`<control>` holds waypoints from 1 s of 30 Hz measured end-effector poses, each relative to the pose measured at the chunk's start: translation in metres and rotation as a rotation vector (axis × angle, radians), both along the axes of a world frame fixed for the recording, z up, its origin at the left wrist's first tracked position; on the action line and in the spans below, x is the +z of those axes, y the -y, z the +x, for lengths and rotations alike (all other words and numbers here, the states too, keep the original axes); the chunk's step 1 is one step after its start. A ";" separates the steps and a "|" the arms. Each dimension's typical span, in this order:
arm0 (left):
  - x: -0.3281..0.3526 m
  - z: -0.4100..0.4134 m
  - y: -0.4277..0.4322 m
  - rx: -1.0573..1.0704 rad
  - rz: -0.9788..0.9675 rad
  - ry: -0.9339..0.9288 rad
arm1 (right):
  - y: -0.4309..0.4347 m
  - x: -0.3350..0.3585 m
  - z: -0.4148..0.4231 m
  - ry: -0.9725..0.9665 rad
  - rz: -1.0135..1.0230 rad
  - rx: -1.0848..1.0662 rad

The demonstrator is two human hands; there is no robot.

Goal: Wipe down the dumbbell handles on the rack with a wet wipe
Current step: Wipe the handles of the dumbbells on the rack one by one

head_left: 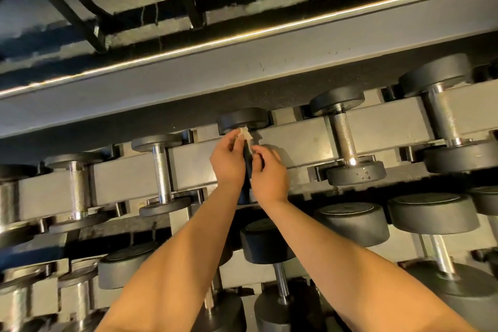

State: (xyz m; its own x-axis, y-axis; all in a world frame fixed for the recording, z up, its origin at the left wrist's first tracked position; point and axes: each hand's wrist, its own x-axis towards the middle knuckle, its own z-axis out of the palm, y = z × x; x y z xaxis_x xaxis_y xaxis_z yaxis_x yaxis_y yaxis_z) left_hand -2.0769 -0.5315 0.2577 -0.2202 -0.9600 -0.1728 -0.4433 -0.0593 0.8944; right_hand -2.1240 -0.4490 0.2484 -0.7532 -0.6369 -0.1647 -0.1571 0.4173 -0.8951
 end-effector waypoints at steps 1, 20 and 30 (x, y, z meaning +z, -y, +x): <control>-0.001 -0.001 0.000 -0.015 -0.011 0.008 | 0.000 -0.001 0.000 -0.003 -0.001 -0.006; 0.003 0.003 -0.006 -0.032 -0.015 -0.083 | 0.000 -0.002 0.002 -0.033 0.044 -0.045; 0.005 0.009 -0.011 0.003 -0.008 -0.097 | -0.001 0.002 0.002 -0.027 0.060 -0.029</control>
